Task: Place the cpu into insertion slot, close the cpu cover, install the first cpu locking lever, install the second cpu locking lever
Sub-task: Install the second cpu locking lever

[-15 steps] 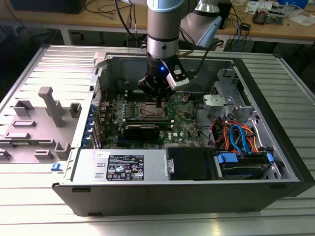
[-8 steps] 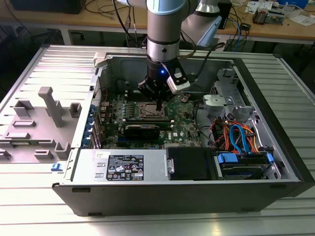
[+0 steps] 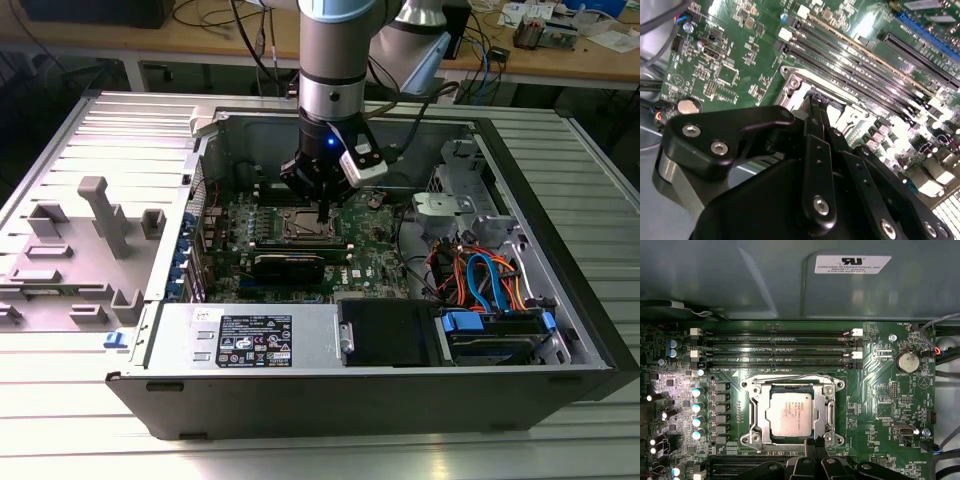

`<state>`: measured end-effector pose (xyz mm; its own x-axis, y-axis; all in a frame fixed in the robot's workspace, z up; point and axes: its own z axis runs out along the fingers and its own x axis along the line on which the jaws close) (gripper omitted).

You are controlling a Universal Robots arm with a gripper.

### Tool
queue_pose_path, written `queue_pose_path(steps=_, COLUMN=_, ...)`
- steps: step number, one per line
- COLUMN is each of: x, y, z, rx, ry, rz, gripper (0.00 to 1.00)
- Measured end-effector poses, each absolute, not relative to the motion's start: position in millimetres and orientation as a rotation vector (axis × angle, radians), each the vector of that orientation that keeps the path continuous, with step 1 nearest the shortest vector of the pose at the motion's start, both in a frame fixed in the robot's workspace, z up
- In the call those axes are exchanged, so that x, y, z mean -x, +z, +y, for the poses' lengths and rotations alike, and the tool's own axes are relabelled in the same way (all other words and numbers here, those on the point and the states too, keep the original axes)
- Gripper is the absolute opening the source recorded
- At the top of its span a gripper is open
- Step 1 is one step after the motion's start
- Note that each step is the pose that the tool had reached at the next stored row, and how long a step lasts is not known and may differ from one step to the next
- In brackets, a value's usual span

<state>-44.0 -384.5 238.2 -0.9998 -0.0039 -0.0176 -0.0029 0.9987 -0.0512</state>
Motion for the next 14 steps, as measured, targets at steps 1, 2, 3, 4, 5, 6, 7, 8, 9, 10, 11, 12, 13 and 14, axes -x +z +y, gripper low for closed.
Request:
queue_pose_path(steps=1, x=43.9, y=238.3, z=-385.1, rx=0.006, ry=-0.08, rz=3.123, gripper=0.11)
queue_pose_path(steps=2, x=43.9, y=238.3, z=-385.8, rx=0.006, ry=-0.08, rz=3.123, gripper=0.11)
queue_pose_path(steps=3, x=44.0, y=238.3, z=-386.3, rx=0.006, ry=-0.08, rz=3.124, gripper=0.11)
queue_pose_path(steps=4, x=44.0, y=238.3, z=-387.7, rx=0.006, ry=-0.081, rz=3.125, gripper=0.11)
queue_pose_path(steps=5, x=44.2, y=238.3, z=-390.8, rx=0.005, ry=-0.08, rz=3.125, gripper=0.11)
queue_pose_path(steps=6, x=44.4, y=238.3, z=-395.3, rx=0.006, ry=-0.08, rz=3.125, gripper=0.11)
queue_pose_path(steps=7, x=44.9, y=238.3, z=-399.9, rx=0.007, ry=-0.08, rz=3.124, gripper=0.11)
queue_pose_path(steps=8, x=45.2, y=238.3, z=-401.4, rx=0.009, ry=-0.08, rz=3.125, gripper=0.11)
queue_pose_path(steps=9, x=45.9, y=238.3, z=-402.5, rx=0.013, ry=-0.08, rz=3.124, gripper=0.11)
queue_pose_path(steps=10, x=47.3, y=238.2, z=-403.7, rx=0.019, ry=-0.08, rz=3.124, gripper=0.11)
queue_pose_path(steps=11, x=48.2, y=238.2, z=-403.8, rx=0.022, ry=-0.076, rz=3.125, gripper=0.11)
queue_pose_path(steps=12, x=49.3, y=238.2, z=-403.9, rx=0.023, ry=-0.068, rz=3.127, gripper=0.11)
queue_pose_path(steps=13, x=50.2, y=238.3, z=-403.9, rx=0.024, ry=-0.064, rz=3.128, gripper=0.11)
queue_pose_path(steps=14, x=52.9, y=238.2, z=-404.0, rx=0.026, ry=-0.057, rz=3.129, gripper=0.11)
